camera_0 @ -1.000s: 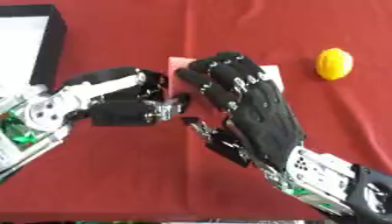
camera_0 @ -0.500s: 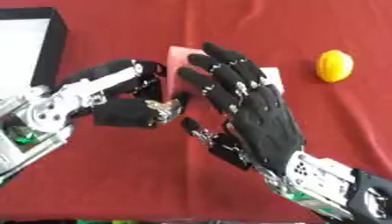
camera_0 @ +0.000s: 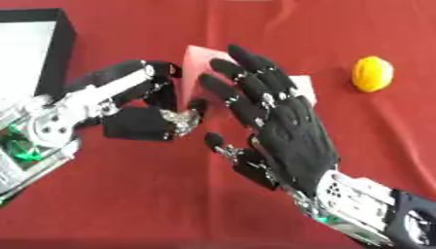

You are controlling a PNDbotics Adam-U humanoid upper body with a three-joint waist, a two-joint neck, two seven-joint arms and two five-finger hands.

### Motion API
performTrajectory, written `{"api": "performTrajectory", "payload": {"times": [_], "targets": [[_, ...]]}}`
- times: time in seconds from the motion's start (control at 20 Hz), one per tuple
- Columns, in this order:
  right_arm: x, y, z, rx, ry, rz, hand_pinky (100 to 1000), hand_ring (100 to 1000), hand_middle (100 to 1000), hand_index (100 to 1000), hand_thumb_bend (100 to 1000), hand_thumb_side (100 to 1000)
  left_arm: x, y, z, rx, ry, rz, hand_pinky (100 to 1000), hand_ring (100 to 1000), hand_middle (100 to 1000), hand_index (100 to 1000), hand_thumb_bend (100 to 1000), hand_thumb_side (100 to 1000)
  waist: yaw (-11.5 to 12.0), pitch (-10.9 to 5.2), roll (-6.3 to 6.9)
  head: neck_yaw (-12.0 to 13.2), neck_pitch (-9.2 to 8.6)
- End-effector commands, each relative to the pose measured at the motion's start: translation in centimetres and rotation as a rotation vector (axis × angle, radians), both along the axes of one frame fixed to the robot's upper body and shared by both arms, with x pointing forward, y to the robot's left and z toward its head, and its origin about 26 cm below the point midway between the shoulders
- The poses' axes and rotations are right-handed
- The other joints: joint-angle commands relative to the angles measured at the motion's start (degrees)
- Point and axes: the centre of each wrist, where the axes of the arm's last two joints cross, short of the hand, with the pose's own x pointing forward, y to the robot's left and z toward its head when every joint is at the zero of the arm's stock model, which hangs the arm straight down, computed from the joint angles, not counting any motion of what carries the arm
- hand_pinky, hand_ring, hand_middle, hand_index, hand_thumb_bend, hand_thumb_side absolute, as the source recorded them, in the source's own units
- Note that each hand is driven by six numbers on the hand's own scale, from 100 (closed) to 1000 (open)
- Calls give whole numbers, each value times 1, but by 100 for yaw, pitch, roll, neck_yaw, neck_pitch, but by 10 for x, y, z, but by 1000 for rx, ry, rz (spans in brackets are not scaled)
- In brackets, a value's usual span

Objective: Pick up the objects with one hand, pass them to the other hand, and then place them into the box on the other side of the table.

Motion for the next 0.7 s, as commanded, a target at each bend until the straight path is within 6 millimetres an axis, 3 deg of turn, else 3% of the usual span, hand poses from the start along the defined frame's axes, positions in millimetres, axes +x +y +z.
{"api": "performTrajectory", "payload": {"times": [0.05, 0.7], "targets": [[1, -1, 4, 8, -26, -11, 846, 934, 828, 868, 604, 100, -4, 1, 8, -5, -24, -8, 677, 576, 435, 439, 100, 260, 2, -132, 18, 15, -47], [1, -3, 2, 9, -40, -20, 858, 942, 842, 877, 591, 100, 1, 24, 9, -25, -115, 130, 670, 567, 425, 427, 100, 255, -4, -143, 30, 54, -66]]}}
